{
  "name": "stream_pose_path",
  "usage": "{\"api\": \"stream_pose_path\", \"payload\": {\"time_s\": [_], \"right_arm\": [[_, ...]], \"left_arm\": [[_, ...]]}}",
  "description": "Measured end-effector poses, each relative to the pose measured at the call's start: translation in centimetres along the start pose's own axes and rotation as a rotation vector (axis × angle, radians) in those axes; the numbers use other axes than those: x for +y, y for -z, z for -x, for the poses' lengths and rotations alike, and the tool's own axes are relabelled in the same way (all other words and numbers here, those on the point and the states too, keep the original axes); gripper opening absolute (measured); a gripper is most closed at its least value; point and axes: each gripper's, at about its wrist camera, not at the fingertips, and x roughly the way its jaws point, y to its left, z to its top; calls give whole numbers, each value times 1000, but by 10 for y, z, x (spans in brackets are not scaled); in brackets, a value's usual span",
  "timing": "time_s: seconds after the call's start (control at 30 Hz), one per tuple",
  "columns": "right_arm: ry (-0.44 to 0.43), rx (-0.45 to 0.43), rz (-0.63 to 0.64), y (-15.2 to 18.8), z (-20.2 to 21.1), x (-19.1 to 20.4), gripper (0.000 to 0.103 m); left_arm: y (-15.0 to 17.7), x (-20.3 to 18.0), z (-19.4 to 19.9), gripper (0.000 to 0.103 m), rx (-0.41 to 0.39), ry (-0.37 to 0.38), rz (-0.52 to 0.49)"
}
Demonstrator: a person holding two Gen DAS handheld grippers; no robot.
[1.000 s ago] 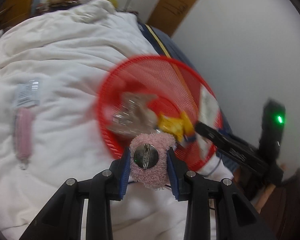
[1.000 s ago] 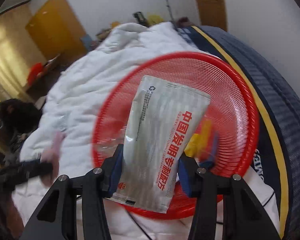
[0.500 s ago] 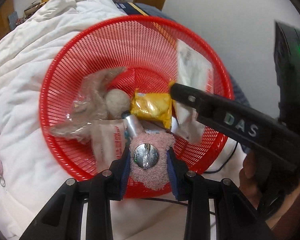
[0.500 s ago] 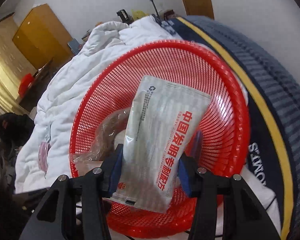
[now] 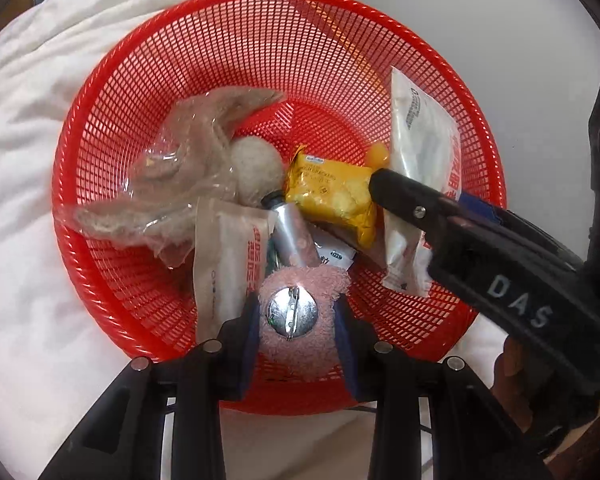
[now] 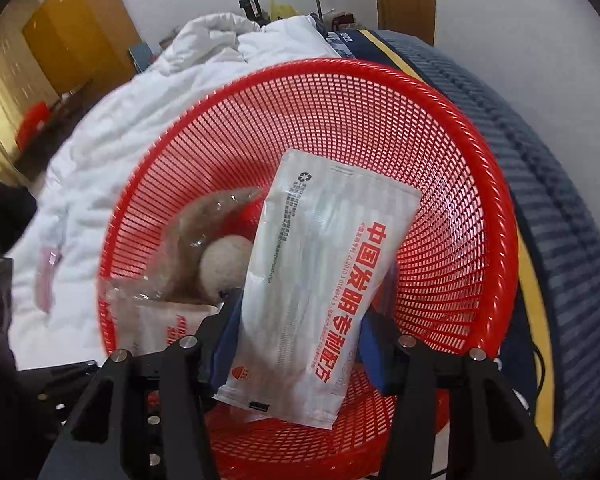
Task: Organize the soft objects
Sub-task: 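Carry the pink keychain and white packet into the red basket and release, then return both tools to the pink pouch and silver sachet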
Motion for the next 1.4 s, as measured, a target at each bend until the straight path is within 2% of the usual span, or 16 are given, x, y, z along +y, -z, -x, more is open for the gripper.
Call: {"api": "stream_pose_path", "payload": {"time_s": [0.13, 0.17, 0.2, 0.27, 0.3, 0.37, 0.47, 0.63, 0.67, 0.77, 0.83, 1.03, 1.13, 1.23, 1.4], "right_arm": [[20, 14, 25, 3, -9, 8, 55], [18, 16, 27, 3, -9, 8, 55], [11, 19, 25, 3, -10, 8, 57], [-22, 7, 3, 3, -7, 6, 58], [-39, 2, -7, 3, -5, 5, 59], [-100, -22, -40, 3, 3, -1, 64], [-173, -61, -73, 3, 14, -6, 71], [-175, -82, -110, 6, 24, -11, 73], [-179, -86, -113, 5, 27, -13, 73], [-169, -122, -111, 6, 46, -13, 73], [-136, -150, -111, 6, 58, -11, 73], [-136, -178, -90, 7, 74, 0, 73], [-135, -197, -46, 9, 81, 14, 73], [-147, -212, -23, 12, 88, 25, 73], [-180, -245, 32, 18, 98, 50, 73]], "left_arm": [[2, 1, 0, 41, -2, 22, 14], [2, 1, -1, 44, 2, 23, 17], [3, 1, -1, 47, 7, 22, 22], [5, 3, -1, 64, 6, 33, 27], [8, 3, 3, 67, -11, 37, 23], [13, 2, 10, 78, -47, 35, 5], [19, 1, 23, 86, -79, 79, -9], [22, 6, 51, 89, -161, 149, -8], [23, 7, 56, 91, -196, 130, -19], [26, 4, 70, 98, -329, -40, -46], [31, 11, 74, 98, -396, -107, -16], [31, 29, 71, 98, -408, -102, 22], [27, 32, 78, 98, -441, -96, 33], [19, 44, 92, 98, -437, -79, 75], [-1, 98, 121, 98, -381, -63, 110]]}}
